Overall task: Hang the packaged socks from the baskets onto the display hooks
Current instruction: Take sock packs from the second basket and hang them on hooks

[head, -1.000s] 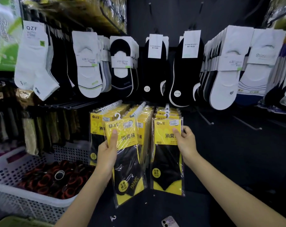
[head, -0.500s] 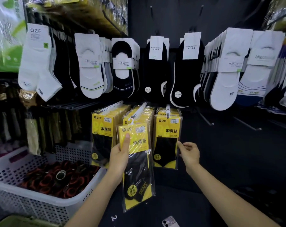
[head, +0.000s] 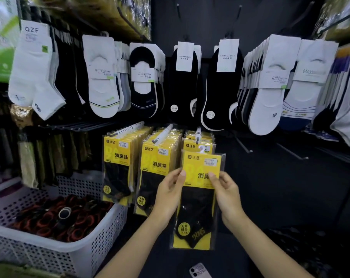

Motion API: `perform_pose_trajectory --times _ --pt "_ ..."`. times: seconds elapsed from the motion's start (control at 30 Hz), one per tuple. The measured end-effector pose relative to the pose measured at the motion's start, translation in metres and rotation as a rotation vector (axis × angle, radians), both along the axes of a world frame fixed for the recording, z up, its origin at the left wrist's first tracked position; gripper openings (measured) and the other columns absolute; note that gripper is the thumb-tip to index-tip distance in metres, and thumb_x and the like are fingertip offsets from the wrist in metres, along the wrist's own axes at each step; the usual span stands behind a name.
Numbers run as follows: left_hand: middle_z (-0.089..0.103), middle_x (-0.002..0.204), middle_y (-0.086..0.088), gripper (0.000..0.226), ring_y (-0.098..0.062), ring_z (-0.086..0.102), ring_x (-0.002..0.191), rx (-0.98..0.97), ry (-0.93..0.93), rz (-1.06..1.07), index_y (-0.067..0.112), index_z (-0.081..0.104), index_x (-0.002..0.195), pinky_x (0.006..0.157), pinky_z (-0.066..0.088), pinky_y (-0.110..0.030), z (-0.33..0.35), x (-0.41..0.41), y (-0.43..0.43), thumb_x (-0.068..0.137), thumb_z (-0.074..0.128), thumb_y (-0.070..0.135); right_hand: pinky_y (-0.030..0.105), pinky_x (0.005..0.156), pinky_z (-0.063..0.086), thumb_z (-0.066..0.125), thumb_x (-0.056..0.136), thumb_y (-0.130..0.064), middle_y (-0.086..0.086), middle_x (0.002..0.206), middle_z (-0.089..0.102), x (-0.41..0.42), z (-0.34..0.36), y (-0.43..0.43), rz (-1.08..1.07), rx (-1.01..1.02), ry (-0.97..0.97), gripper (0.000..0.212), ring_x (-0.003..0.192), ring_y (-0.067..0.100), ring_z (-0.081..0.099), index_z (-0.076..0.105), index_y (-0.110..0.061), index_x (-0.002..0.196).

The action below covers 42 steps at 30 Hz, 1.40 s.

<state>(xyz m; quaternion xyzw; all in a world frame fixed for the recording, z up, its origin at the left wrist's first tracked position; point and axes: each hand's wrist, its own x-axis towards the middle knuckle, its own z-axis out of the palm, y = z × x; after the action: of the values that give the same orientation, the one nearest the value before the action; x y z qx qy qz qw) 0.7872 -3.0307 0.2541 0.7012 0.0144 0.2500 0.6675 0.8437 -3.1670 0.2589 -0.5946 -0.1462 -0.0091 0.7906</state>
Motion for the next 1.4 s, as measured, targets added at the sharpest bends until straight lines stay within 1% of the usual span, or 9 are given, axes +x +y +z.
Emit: perform_pose_trajectory --times 0.07,0.23,0.43,0.6,0.77,0.87,1.1,1.23,1.4 --pt "0.065 0.112 0.011 0.046 -0.001 0.063 0.103 0.001 0.013 -0.031 0.03 0.054 0.124 0.086 0.051 -0.018 -0.001 0.0 0.001 0.084 0.048 0.051 0.021 0.068 0.055 0.059 0.091 -0.023 -0.003 0.093 0.075 0.007 0.004 -0.003 -0.063 0.004 0.003 0.01 0.085 0.01 0.071 0.064 -0.019 0.098" --pt "0.065 0.099 0.014 0.027 0.006 0.066 0.085 -0.015 0.0 -0.026 0.03 0.051 0.121 0.065 0.049 -0.008 -0.004 0.0 0.003 0.095 0.047 0.034 0.025 0.075 0.056 0.059 0.092 -0.023 -0.004 0.093 0.073 0.024 0.01 0.001 -0.102 -0.09 -0.049 0.006 0.085 0.007 0.07 0.064 -0.023 0.095" --pt "0.051 0.127 0.012 0.047 -0.004 0.05 0.114 0.046 0.055 0.01 0.029 0.042 0.138 0.101 0.042 -0.026 -0.005 0.01 0.009 0.094 0.045 0.045 0.031 0.075 0.057 0.06 0.092 -0.022 0.0 0.09 0.072 0.044 0.013 0.022 -0.135 -0.155 -0.003 0.007 0.081 0.012 0.07 0.065 -0.017 0.09" --pt "0.045 0.139 0.006 0.054 0.0 0.042 0.112 0.072 0.115 0.04 0.022 0.033 0.145 0.082 0.036 -0.009 -0.002 0.038 0.009 0.097 0.044 0.042 0.043 0.088 0.054 0.066 0.088 -0.027 0.01 0.097 0.07 0.067 0.009 0.033 -0.192 -0.165 0.171 0.014 0.093 0.027 0.067 0.064 -0.013 0.089" --pt "0.036 0.15 0.001 0.059 -0.015 0.035 0.137 0.038 0.145 0.015 0.022 0.026 0.148 0.109 0.032 -0.03 -0.004 0.065 0.005 0.096 0.047 0.041 0.03 0.072 0.05 0.067 0.087 -0.029 0.007 0.103 0.067 0.08 -0.004 0.037 -0.256 -0.123 0.276 0.023 0.089 0.02 0.062 0.064 -0.012 0.103" --pt "0.03 0.153 0.003 0.062 -0.017 0.028 0.141 0.093 0.16 0.037 0.024 0.023 0.149 0.112 0.028 -0.033 -0.016 0.07 0.002 0.095 0.05 0.04 0.035 0.083 0.052 0.065 0.089 -0.026 0.011 0.107 0.067 0.08 -0.021 0.029 -0.266 -0.13 0.353 0.015 0.098 0.025 0.063 0.063 -0.013 0.097" --pt "0.033 0.151 0.0 0.065 -0.02 0.033 0.138 0.102 0.378 -0.019 0.017 0.029 0.148 0.11 0.033 -0.031 -0.103 0.037 -0.005 0.093 0.054 0.041 0.03 0.089 0.048 0.063 0.091 -0.019 0.006 0.111 0.062 0.041 -0.099 -0.033 -0.142 -0.23 0.502 0.018 0.105 0.02 0.059 0.062 -0.009 0.106" --pt "0.051 0.138 -0.003 0.05 -0.009 0.05 0.12 0.155 0.536 -0.234 0.014 0.046 0.137 0.088 0.041 -0.007 -0.186 -0.016 -0.029 0.093 0.058 0.034 0.033 0.09 0.049 0.059 0.093 -0.013 0.01 0.115 0.065 -0.008 -0.162 -0.088 0.056 -0.371 0.662 0.019 0.106 0.024 0.062 0.062 -0.008 0.111" --pt "0.062 0.125 -0.007 0.037 -0.01 0.059 0.109 0.204 0.746 -0.473 0.013 0.056 0.124 0.091 0.044 -0.013 -0.274 -0.083 -0.071 0.091 0.062 0.028 0.032 0.09 0.048 0.057 0.095 -0.016 0.015 0.122 0.062 -0.067 -0.224 -0.161 0.096 -0.616 0.811 0.025 0.111 0.028 0.06 0.058 -0.006 0.117"
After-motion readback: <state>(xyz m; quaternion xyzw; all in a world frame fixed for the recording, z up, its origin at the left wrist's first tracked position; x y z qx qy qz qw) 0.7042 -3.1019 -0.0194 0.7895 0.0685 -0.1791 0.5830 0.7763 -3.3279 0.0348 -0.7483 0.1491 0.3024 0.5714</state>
